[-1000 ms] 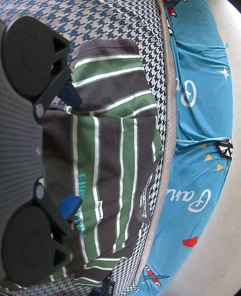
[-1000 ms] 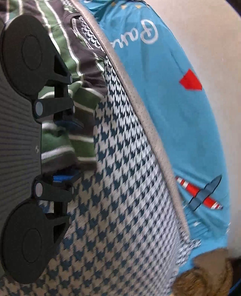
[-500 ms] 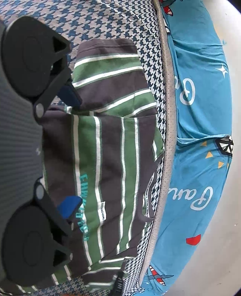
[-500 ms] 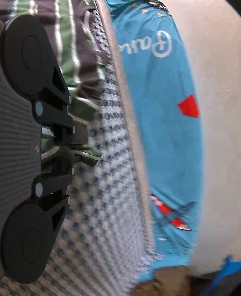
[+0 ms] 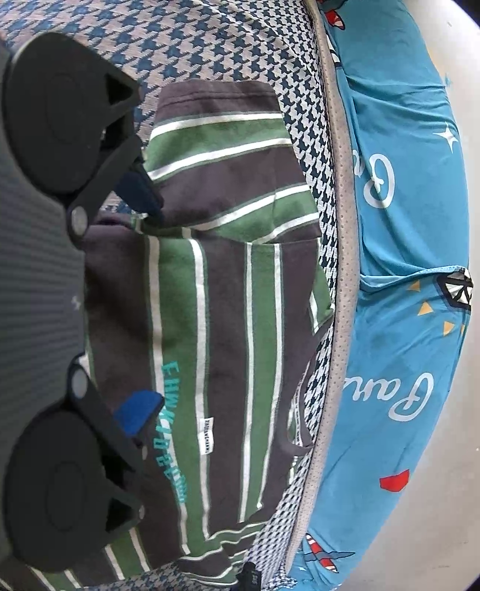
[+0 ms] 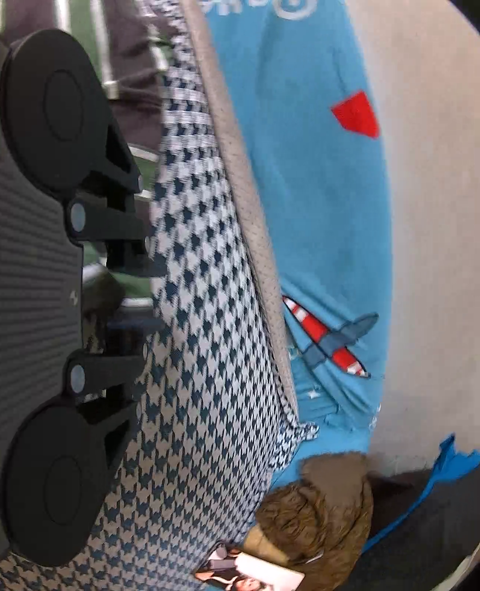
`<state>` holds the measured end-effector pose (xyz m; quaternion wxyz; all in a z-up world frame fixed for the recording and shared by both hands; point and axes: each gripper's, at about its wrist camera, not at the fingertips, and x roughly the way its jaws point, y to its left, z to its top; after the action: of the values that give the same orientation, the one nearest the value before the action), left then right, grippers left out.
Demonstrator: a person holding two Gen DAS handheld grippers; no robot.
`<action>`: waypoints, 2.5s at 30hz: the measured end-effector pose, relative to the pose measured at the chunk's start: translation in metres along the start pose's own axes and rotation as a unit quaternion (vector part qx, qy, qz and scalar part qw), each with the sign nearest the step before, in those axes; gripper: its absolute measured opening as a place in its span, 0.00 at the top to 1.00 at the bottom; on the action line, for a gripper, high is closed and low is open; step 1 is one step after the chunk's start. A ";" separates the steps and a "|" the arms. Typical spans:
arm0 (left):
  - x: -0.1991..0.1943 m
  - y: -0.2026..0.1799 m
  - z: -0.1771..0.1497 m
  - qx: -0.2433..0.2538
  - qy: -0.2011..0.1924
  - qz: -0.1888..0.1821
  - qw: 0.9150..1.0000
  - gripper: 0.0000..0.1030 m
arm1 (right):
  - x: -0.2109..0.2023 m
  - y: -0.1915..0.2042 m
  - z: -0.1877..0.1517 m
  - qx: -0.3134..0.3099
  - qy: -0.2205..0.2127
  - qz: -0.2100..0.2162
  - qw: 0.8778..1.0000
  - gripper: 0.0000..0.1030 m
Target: Fold clothes
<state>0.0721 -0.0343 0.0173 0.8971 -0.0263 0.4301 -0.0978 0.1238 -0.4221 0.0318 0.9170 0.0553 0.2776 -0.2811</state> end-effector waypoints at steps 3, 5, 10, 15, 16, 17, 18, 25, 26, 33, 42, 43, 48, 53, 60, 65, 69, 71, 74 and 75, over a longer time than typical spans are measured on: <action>-0.002 0.002 0.002 -0.009 -0.003 -0.004 1.000 0.00 | -0.014 -0.005 0.010 0.002 -0.012 0.022 1.000 0.69; -0.002 0.003 0.004 -0.012 -0.005 -0.006 1.000 0.00 | -0.030 -0.004 0.016 -0.011 -0.017 0.042 0.999 0.67; -0.007 0.005 0.004 -0.015 -0.013 -0.007 1.000 0.00 | -0.065 -0.001 0.009 -0.044 0.008 0.078 0.996 0.63; -0.011 0.008 0.002 -0.009 -0.019 0.001 1.000 0.00 | -0.093 -0.015 -0.004 -0.057 0.039 0.101 0.992 0.60; -0.011 0.008 0.002 -0.008 -0.019 0.002 1.000 0.00 | -0.093 -0.020 -0.007 -0.053 0.049 0.103 0.992 0.60; -0.011 0.007 0.002 -0.008 -0.019 0.002 1.000 0.00 | -0.089 -0.025 -0.009 -0.048 0.065 0.103 0.991 0.60; -0.010 0.007 0.001 -0.008 -0.018 0.001 1.000 0.00 | -0.083 -0.028 -0.011 -0.043 0.074 0.104 0.991 0.60; -0.007 0.003 -0.001 -0.006 -0.015 -0.001 1.000 0.00 | -0.053 -0.047 -0.020 0.026 0.103 0.112 0.988 0.60; -0.006 0.003 -0.002 -0.005 -0.014 -0.001 1.000 0.00 | -0.049 -0.048 -0.021 0.038 0.105 0.111 0.988 0.60; -0.003 0.001 -0.003 -0.002 -0.011 -0.001 1.000 0.00 | -0.040 -0.038 -0.022 0.040 0.095 0.105 0.989 0.89; -0.006 0.001 -0.004 -0.006 -0.011 -0.002 1.000 0.00 | -0.068 -0.043 -0.020 -0.004 0.119 0.002 0.993 0.95; -0.008 0.001 -0.004 -0.007 -0.015 -0.001 1.000 0.00 | -0.069 -0.048 -0.019 0.011 0.114 0.014 0.993 0.94; -0.022 0.007 -0.005 -0.019 -0.033 -0.002 0.999 0.00 | -0.076 -0.059 -0.014 0.060 0.071 0.092 0.991 0.60; -0.034 0.023 -0.001 -0.041 -0.044 0.000 0.998 0.00 | -0.055 -0.046 -0.024 0.048 0.088 0.121 0.988 0.60; -0.044 0.048 0.005 -0.055 -0.052 0.016 0.997 0.00 | -0.044 -0.032 -0.032 -0.001 0.068 0.095 0.993 0.85; -0.054 0.072 0.010 -0.080 -0.068 0.038 0.994 0.00 | -0.058 -0.034 -0.027 -0.011 0.082 0.064 0.994 0.96; -0.059 0.095 0.011 -0.106 -0.073 0.058 0.990 0.00 | -0.062 -0.046 -0.030 -0.025 0.113 0.026 0.993 0.99; -0.060 0.102 0.011 -0.107 -0.073 0.066 0.989 0.00 | -0.063 -0.052 -0.033 -0.026 0.123 0.014 0.992 1.00; -0.060 0.113 0.011 -0.110 -0.073 0.079 0.988 0.00 | -0.081 -0.053 -0.027 -0.028 0.104 0.005 0.994 0.98; -0.060 0.116 0.011 -0.113 -0.072 0.084 0.987 0.00 | -0.089 -0.050 -0.025 -0.026 0.096 0.019 0.995 0.90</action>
<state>0.0617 0.0912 0.0548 0.9221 -0.0985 0.3731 0.0295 0.0232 -0.4141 0.0619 0.8925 0.0637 0.3701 -0.2498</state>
